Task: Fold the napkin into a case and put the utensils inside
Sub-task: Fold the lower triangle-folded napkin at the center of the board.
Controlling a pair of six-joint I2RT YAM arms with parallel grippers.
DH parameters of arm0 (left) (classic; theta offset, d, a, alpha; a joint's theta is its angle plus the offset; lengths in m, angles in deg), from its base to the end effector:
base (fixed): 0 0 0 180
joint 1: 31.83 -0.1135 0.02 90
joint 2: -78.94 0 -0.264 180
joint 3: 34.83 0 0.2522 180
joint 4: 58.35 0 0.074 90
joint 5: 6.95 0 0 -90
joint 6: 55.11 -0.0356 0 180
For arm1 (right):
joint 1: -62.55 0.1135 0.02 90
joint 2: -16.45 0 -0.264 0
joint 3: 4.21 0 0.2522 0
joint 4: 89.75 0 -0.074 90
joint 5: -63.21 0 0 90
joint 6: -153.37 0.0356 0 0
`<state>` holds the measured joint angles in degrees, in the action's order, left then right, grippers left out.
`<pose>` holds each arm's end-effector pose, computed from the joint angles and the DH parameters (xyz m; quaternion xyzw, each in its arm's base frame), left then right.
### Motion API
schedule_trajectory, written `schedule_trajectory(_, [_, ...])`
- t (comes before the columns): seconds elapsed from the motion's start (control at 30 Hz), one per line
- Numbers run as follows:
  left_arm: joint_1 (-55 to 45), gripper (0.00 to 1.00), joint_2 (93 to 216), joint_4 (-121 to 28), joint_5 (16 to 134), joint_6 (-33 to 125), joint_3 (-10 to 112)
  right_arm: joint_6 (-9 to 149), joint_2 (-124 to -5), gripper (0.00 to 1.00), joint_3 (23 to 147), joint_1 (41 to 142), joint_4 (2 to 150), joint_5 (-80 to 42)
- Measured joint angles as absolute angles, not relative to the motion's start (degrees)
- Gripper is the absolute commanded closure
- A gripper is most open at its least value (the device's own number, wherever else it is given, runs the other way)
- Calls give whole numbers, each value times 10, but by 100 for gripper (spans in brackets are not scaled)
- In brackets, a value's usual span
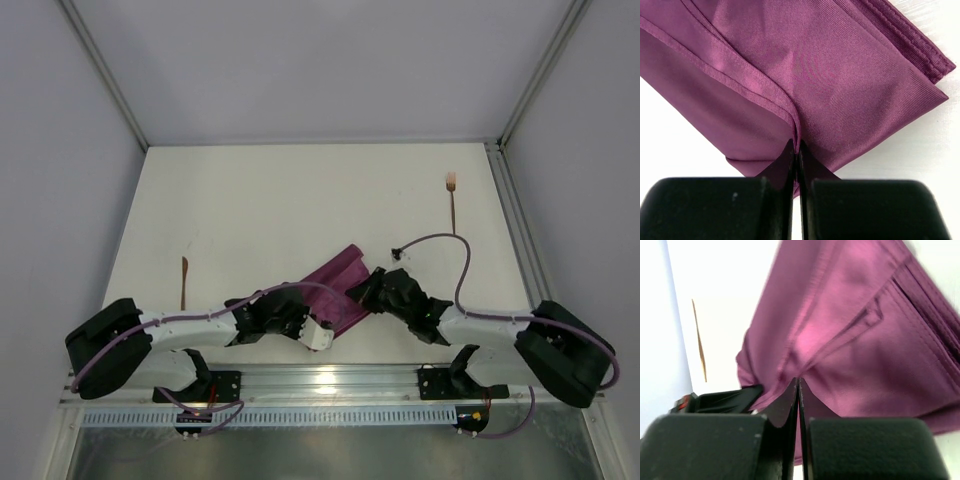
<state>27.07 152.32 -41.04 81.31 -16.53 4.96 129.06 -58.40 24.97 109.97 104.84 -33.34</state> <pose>0.1146 -0.1921 0.1419 0.7762 0.5341 -0.0361 0.3329 0.1525 0.1599 0.1315 0.1657 0.8538 0.3823 0.3121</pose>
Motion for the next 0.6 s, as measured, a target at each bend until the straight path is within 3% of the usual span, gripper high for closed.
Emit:
schedule_trajectory(0.13, [271,100,1523,-413,812,-163,50,1221,-461,71,290,1091,916,-354])
schedule_trajectory(0.17, [271,100,1523,-413,811,-163,50,1201,-443,59,308,1077,889,-352])
schedule_trajectory(0.23, [271,100,1523,-413,810,-161,50,1152,-433,53,349,1032,849,-342])
schedule_trajectory(0.4, [271,100,1523,-413,808,-157,50,1031,-522,47,463,933,772,-319])
schedule_trajectory(0.6, [271,100,1519,-410,805,-146,50,926,-695,48,568,898,737,-265])
